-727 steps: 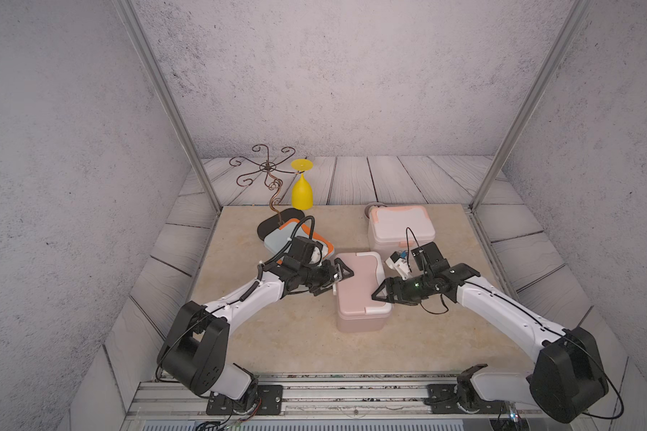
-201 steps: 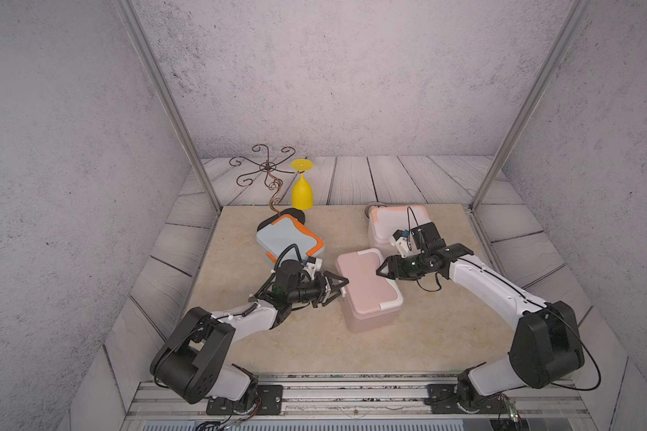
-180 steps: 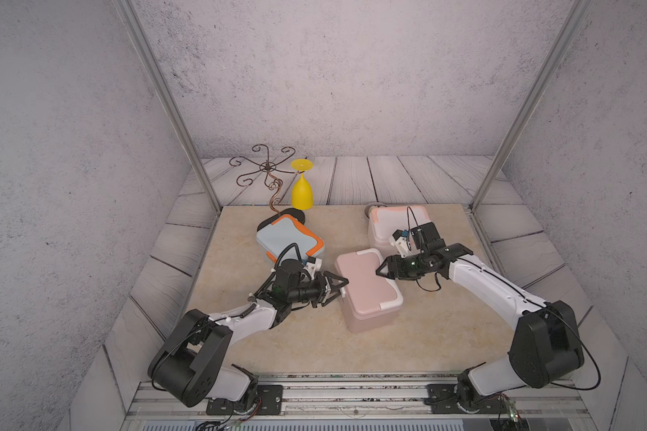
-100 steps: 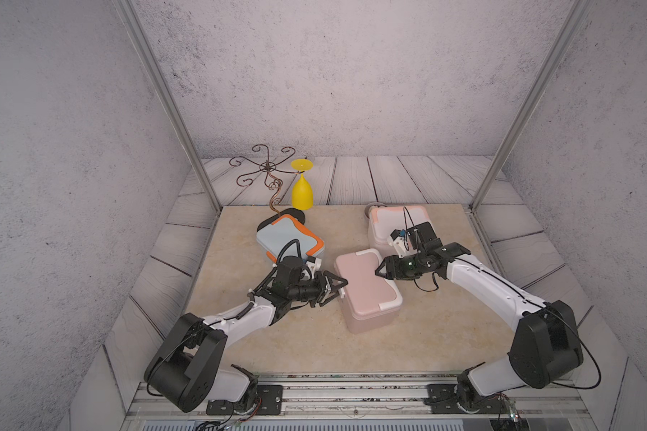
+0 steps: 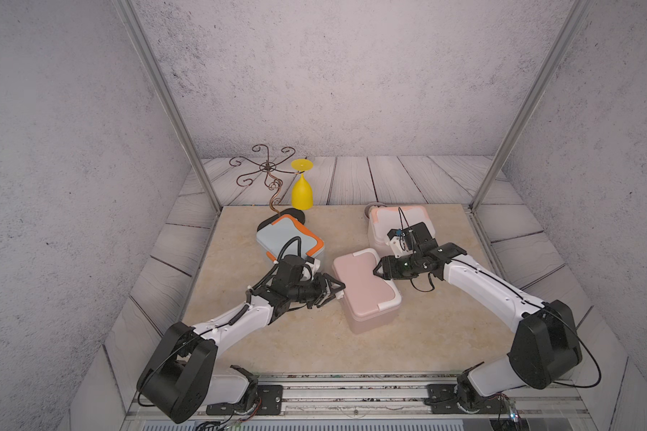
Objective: Open first aid kits and take out gauze
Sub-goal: Open the fastener of the first aid kit.
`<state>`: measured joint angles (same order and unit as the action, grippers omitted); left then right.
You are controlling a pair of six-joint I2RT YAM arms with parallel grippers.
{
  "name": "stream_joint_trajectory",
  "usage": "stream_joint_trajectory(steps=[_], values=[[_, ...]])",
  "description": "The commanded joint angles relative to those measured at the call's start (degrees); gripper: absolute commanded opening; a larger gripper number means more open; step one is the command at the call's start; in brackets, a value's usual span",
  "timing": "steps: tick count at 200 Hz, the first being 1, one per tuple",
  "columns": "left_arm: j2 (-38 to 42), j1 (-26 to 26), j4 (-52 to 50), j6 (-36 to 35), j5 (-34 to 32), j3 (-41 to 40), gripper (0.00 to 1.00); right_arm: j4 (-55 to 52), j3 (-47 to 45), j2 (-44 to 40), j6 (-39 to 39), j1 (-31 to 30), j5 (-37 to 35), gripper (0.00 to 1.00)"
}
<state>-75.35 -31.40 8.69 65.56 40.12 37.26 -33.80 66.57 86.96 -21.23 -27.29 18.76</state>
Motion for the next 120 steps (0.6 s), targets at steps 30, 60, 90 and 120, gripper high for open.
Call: stream_joint_trajectory(steps=[30,60,90,120], values=[[2.33,-0.88,-10.18,-3.62,-0.92,1.86,0.66,-11.55,-5.46,6.21,2.07,-2.3,-4.88,0.56],[4.3,0.27,-17.24,-6.21,-2.95,2.97,0.67,-11.55,-5.48,6.55,2.08,-2.32,-4.88,0.56],[6.42,0.89,-25.75,-9.34,-6.08,4.72,0.67,-11.39,-5.74,6.86,2.1,-2.32,-4.97,0.56],[8.43,1.6,-27.84,-9.57,-7.47,3.48,0.67,-11.29,-5.75,6.73,2.12,-2.34,-4.88,0.56]])
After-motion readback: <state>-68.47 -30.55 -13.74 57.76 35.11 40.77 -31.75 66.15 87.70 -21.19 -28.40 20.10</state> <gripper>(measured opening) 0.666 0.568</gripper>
